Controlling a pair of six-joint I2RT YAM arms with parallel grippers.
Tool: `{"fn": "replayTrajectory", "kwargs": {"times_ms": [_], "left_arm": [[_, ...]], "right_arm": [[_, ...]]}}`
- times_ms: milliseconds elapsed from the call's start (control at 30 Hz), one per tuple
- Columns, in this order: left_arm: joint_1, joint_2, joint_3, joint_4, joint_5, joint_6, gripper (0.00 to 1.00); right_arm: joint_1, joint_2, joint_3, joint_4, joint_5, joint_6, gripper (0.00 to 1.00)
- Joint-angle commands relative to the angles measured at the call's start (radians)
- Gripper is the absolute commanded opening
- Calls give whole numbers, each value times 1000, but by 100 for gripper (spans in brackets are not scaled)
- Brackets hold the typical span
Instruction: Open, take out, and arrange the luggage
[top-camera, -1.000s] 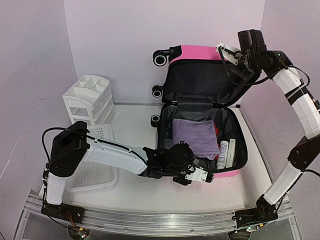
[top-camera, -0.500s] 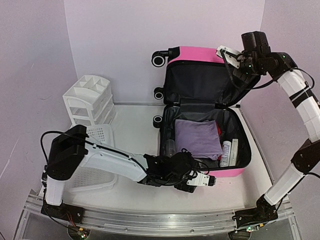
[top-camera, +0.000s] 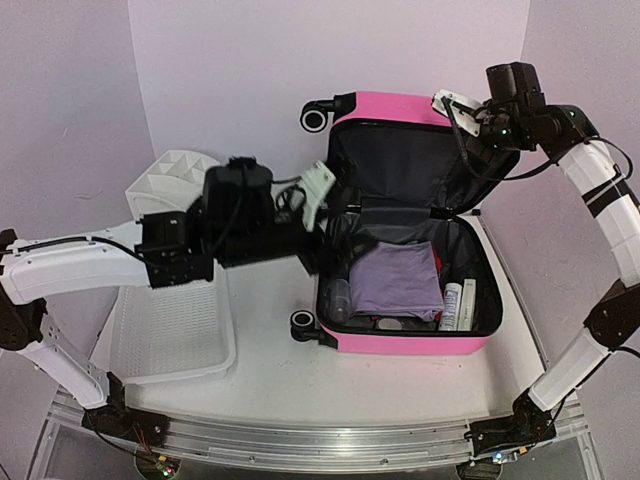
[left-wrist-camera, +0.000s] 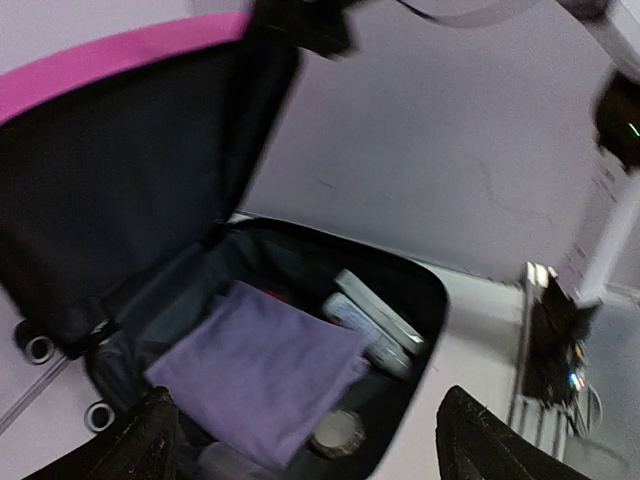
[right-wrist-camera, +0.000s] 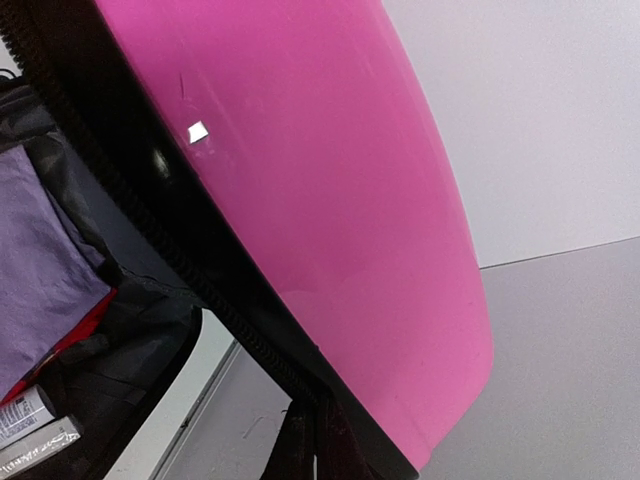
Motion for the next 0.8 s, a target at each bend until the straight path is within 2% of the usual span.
{"fn": "replayTrajectory", "kwargs": {"times_ms": [0,167,300,400,533,767], "left_arm": [[127,-22,100,-27,-163,-190,90],[278,88,184,-17,-160,-136,88],[315,209,248,70,-112,20,83],[320,283,253,216,-132,108,79],[344,377,308,330,-227,117,78],[385,488,368,489,-293,101,72]], "right_arm": [[-7,-8,-25,5,-39,31,0],[-7,-14,-30,5,-43,45,0],[-6,-16,-24,4,-49,60,0],[-7,-16,-18,5,-56,72,0],[-7,-18,-15,1,-59,82,0],[-7,-32,-21,-8,-58,87,0]]}}
